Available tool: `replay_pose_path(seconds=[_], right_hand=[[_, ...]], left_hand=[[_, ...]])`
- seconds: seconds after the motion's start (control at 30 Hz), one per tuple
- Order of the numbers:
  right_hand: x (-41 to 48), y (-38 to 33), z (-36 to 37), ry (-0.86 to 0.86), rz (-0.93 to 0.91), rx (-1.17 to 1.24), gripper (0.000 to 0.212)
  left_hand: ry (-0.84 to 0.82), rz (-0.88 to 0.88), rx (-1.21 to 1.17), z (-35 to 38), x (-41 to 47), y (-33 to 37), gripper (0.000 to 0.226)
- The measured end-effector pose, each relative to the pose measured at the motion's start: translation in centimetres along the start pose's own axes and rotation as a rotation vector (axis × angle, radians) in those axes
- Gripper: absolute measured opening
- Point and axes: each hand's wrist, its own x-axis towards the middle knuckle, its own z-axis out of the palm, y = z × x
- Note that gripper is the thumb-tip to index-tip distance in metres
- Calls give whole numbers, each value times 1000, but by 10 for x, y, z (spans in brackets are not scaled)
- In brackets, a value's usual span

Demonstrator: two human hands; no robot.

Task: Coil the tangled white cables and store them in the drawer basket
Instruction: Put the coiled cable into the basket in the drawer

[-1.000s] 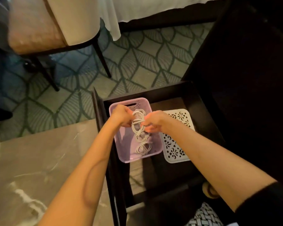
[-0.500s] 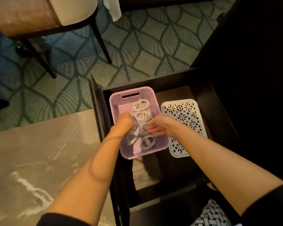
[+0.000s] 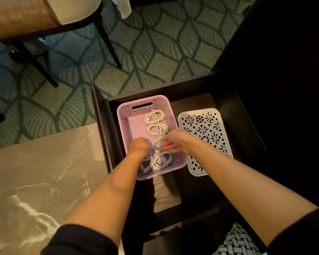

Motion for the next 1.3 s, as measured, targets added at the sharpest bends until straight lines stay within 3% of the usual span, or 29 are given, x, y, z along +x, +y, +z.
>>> replay_pose_path(seconds=[0.37,0.57,0.73,1.03,1.3], right_hand=[[1,1,-2,14,34,38,25],[-17,-4,-18,72,-17,42,24],[-60,-23,-63,248,-102,211,28],[-202,-39,-135,579,-498,287,16],[-340,0,-166,797,-811,270,28]], left_hand=[[-31,-47,-22,1,3,0,34],[42,-5,-42,-19,2,11,32],[195,153,-206,-63,-22,53,33],[524,604,-378,-132,-151,141,24],[629,912,-360,-145,-268,189,23]])
